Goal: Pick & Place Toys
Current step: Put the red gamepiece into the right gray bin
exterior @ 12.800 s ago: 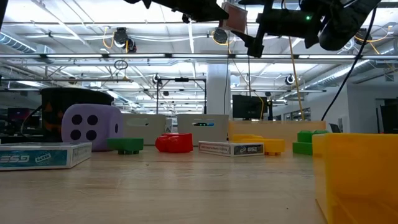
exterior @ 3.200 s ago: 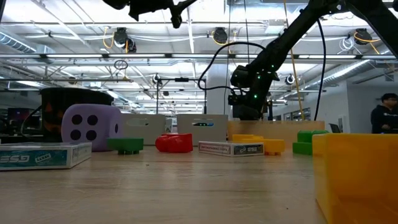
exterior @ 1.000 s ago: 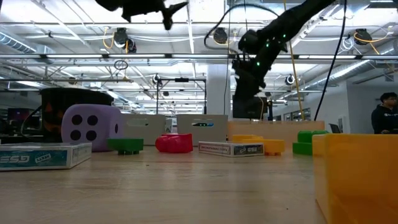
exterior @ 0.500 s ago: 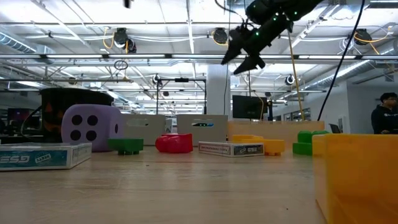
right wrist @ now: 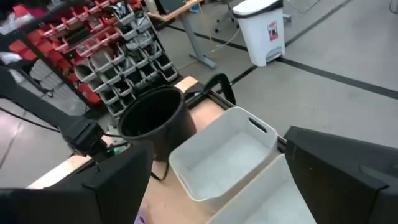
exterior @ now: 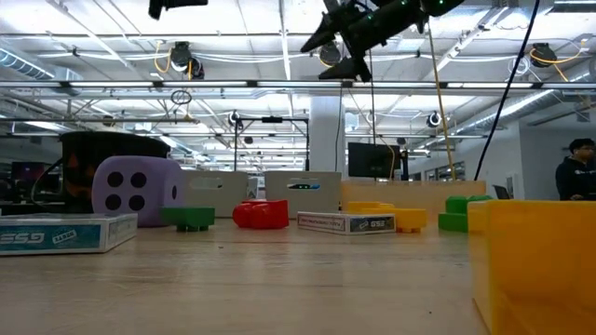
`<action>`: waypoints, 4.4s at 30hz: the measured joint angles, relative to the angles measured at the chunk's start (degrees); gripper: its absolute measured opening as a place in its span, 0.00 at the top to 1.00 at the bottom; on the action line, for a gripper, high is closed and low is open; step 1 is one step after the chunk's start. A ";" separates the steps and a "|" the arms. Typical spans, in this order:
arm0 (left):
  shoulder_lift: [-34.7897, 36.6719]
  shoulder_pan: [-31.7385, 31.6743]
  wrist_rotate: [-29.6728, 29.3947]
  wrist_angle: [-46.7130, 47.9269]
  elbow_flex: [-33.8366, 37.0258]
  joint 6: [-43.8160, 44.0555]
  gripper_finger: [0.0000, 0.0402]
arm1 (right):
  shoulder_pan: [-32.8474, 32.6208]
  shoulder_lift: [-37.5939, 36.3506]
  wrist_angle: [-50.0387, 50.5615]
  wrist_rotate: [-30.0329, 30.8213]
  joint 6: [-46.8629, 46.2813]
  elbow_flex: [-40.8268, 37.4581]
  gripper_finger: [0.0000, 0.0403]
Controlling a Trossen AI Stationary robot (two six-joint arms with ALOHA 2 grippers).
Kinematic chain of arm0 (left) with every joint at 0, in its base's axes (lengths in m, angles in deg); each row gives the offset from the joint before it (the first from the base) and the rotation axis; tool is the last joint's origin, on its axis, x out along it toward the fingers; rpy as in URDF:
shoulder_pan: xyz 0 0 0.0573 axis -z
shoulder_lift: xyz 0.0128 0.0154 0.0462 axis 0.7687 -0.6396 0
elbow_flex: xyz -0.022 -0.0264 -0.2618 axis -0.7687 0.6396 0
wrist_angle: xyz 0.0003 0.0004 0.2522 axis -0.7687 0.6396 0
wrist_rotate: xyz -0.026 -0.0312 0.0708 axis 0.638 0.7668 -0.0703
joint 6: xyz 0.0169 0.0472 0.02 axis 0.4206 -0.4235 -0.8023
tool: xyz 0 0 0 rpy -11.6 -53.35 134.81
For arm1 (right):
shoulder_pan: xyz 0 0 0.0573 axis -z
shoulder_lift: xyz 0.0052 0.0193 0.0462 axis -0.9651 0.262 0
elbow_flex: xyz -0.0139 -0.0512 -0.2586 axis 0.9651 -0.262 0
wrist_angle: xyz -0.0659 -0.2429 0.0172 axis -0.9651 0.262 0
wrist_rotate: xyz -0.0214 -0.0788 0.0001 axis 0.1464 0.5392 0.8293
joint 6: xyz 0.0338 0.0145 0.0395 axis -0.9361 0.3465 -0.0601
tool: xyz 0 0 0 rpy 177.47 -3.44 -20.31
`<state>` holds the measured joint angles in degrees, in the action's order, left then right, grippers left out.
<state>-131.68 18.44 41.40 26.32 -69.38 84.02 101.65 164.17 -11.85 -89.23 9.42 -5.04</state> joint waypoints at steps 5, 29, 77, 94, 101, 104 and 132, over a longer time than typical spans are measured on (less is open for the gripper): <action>6.74 7.46 -2.63 -7.42 12.10 3.46 0.44 | -4.23 0.00 -0.37 1.12 -0.30 0.00 0.11; 10.94 36.01 -21.05 10.58 19.21 10.63 0.44 | -21.04 6.12 -4.23 11.32 3.04 -0.02 0.11; -40.46 34.46 -6.69 8.47 -1.92 -15.56 0.44 | -23.93 -24.87 0.88 9.42 -5.95 -37.66 0.11; -50.22 30.30 0.84 10.68 -1.97 -27.86 0.44 | -21.23 -24.79 -3.03 11.53 -8.97 -38.45 0.11; -53.25 30.19 0.29 10.10 -1.95 -28.94 0.44 | -20.84 -24.79 -3.21 11.42 -9.60 -38.45 0.11; -54.62 30.00 -0.44 10.23 -1.95 -29.28 0.44 | -20.84 -24.79 -3.19 11.42 -9.65 -38.44 0.11; -55.55 28.60 1.52 12.48 -5.52 -14.00 0.44 | -20.84 -24.79 -2.90 11.60 -10.32 -38.42 0.11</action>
<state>-187.23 47.04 42.91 38.80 -74.89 70.01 80.81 139.39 -14.75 -77.63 -0.90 -43.46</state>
